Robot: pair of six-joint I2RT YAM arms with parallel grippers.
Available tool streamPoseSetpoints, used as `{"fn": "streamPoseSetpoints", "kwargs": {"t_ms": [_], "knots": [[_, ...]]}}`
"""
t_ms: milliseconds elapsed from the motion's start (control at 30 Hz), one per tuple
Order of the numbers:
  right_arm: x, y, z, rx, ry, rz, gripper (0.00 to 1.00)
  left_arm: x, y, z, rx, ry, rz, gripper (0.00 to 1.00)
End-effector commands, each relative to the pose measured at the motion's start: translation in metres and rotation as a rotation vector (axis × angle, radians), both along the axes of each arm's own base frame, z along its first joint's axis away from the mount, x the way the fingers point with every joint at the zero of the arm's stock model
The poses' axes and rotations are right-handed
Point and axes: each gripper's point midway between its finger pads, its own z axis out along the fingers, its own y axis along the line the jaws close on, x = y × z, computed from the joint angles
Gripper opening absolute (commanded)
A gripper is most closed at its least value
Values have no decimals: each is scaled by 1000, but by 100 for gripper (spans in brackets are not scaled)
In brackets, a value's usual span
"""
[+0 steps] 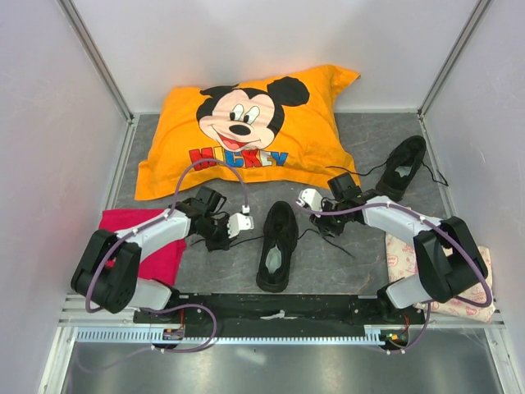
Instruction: Tie the shoes
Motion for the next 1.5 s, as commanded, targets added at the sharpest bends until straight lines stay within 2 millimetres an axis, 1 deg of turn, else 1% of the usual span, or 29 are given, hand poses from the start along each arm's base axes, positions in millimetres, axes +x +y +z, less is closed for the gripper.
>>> {"fn": "streamPoseSetpoints", "kwargs": {"t_ms": [0, 33, 67, 167, 200, 233, 267, 300, 367, 400, 433, 467, 533, 567, 600, 633, 667, 700, 800, 833, 900, 933, 967, 1000, 1133, 1167, 1267, 1400, 1467], "knots": [[-4, 8, 15, 46, 33, 14, 45, 26, -14, 11, -32, -21, 93, 30], [-4, 9, 21, 56, 29, 17, 54, 27, -16, 16, -45, -29, 98, 34], [-3, 10, 25, 61, 20, 18, 66, 28, -17, 22, -56, -41, 98, 38], [2, 12, 49, 87, -29, 7, 83, 29, -23, 56, -126, -104, 94, 53], [3, 14, 57, 97, -41, -3, 87, 32, -25, 70, -148, -129, 99, 54], [9, 15, 74, 118, -89, -13, 93, 33, -26, 89, -179, -172, 117, 55], [11, 14, 83, 122, -109, -28, 98, 28, -24, 97, -183, -172, 121, 56], [12, 14, 93, 134, -134, -35, 98, 31, -26, 114, -208, -199, 129, 63], [16, 15, 124, 177, -212, -56, 98, 23, -23, 144, -257, -239, 160, 66], [17, 14, 145, 207, -265, -79, 98, 20, -25, 161, -295, -264, 156, 70], [19, 15, 156, 231, -293, -96, 98, 13, -25, 176, -332, -289, 158, 78], [23, 13, 166, 244, -328, -137, 98, 6, -26, 185, -365, -296, 151, 82], [30, 13, 188, 314, -361, -245, 98, -3, -27, 195, -409, -286, 172, 83], [32, 13, 192, 331, -362, -277, 98, -10, -25, 199, -432, -281, 191, 84], [33, 14, 200, 350, -373, -289, 98, -15, -26, 199, -448, -259, 200, 85], [33, 15, 201, 355, -365, -287, 98, -20, -25, 198, -455, -247, 201, 89], [31, 16, 201, 343, -359, -260, 98, -28, -25, 195, -463, -238, 178, 97], [29, 21, 198, 348, -334, -228, 98, -35, -23, 190, -448, -226, 154, 98], [21, 27, 184, 315, -251, -157, 98, -31, -19, 177, -406, -273, 104, 99], [16, 25, 176, 291, -213, -157, 98, -30, -19, 172, -392, -286, 81, 99], [17, 20, 167, 240, -185, -160, 98, -32, -20, 152, -354, -305, -41, 99], [13, 13, 159, 195, -162, -172, 98, -28, -23, 148, -358, -325, -59, 99], [10, 10, 154, 166, -152, -150, 98, -23, -22, 134, -341, -326, -54, 99], [6, 6, 147, 132, -116, -154, 98, -19, -24, 130, -337, -346, -72, 98], [-5, -3, 126, 55, -29, -172, 98, 3, -34, 103, -282, -343, -130, 87], [-6, -5, 124, 38, -16, -185, 98, 11, -36, 100, -265, -360, -135, 81], [-8, -10, 112, 1, 30, -219, 98, 24, -42, 87, -246, -352, -143, 74], [-14, -12, 97, -6, 58, -245, 98, 30, -53, 76, -254, -353, -213, 64], [-24, -14, 87, -7, 87, -251, 98, 31, -60, 72, -262, -328, -245, 61]]}}
